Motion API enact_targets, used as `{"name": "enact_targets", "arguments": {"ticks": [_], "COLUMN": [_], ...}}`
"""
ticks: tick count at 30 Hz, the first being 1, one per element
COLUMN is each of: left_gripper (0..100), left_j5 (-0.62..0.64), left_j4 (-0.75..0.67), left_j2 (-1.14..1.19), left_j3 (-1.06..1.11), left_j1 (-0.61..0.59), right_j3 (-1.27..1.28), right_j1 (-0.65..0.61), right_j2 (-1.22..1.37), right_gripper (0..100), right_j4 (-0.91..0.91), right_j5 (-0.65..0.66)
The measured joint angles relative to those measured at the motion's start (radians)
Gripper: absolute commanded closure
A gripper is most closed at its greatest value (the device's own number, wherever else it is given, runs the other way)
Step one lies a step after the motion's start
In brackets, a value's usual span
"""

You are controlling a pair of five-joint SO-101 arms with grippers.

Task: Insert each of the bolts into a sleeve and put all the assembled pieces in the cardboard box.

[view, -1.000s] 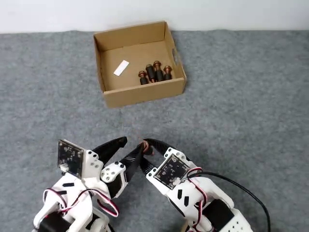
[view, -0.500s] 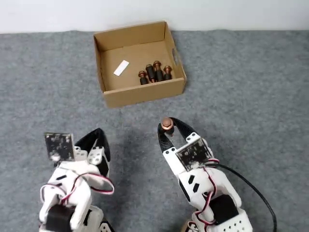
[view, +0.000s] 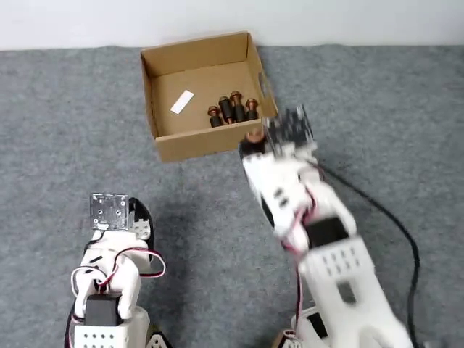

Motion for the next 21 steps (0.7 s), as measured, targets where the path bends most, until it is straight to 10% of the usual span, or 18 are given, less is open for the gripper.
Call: {"name": "enact_targets", "arguments": {"ticks": [21], "left_gripper": [100], "left_j5": [-0.003], "left_j4": [0.307], "left_j2": [0.0], "left_j3": [0.0], "left_j1": [0.0], "right_j3": [-0.752], "right_j1": [0.009], "right_j2": [1.048], "right_gripper": [99.0], "right_j4": [-0.345], "right_j5": [0.092]}}
